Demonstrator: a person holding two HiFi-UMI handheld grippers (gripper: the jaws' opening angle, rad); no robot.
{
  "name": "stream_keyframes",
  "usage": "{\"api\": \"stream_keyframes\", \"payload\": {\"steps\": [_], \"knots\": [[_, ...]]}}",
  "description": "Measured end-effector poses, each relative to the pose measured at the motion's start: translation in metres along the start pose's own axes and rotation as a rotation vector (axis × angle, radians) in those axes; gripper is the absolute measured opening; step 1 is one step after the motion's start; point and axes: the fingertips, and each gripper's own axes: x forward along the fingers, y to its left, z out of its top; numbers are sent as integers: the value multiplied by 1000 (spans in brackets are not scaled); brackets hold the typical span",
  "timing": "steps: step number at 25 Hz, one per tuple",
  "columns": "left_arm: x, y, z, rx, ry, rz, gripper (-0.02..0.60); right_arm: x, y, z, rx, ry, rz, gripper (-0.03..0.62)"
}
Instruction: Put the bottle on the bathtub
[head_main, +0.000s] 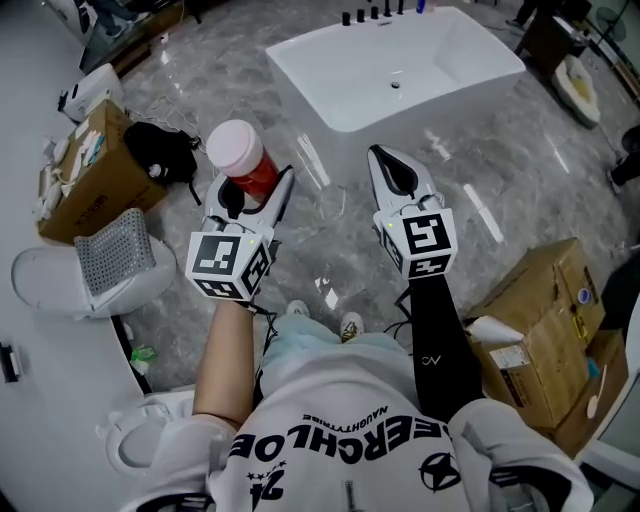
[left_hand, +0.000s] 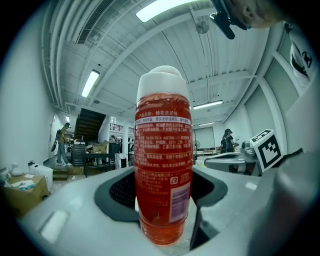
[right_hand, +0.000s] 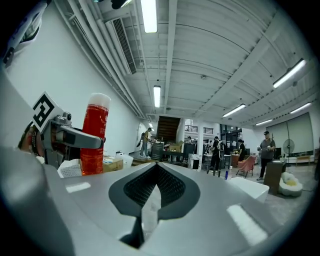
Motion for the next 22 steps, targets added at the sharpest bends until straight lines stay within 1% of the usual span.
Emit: {"api": "stream_keyframes", "payload": {"steps": [5, 9, 14, 18, 22], "knots": [[11, 35, 4, 12, -10, 29, 400, 34, 1, 5, -7, -34, 17, 31], [29, 75, 9, 15, -33, 15, 401, 74, 4, 6, -8, -46, 4, 31], [63, 150, 6, 35, -43, -27, 400, 141, 12, 8, -6, -57, -52, 31], [92, 214, 7, 70, -35, -77, 402, 199, 23, 14, 9, -52, -118, 31], [115, 275, 10, 60, -33, -133, 400, 258, 41, 23, 7, -33, -165, 32]]}}
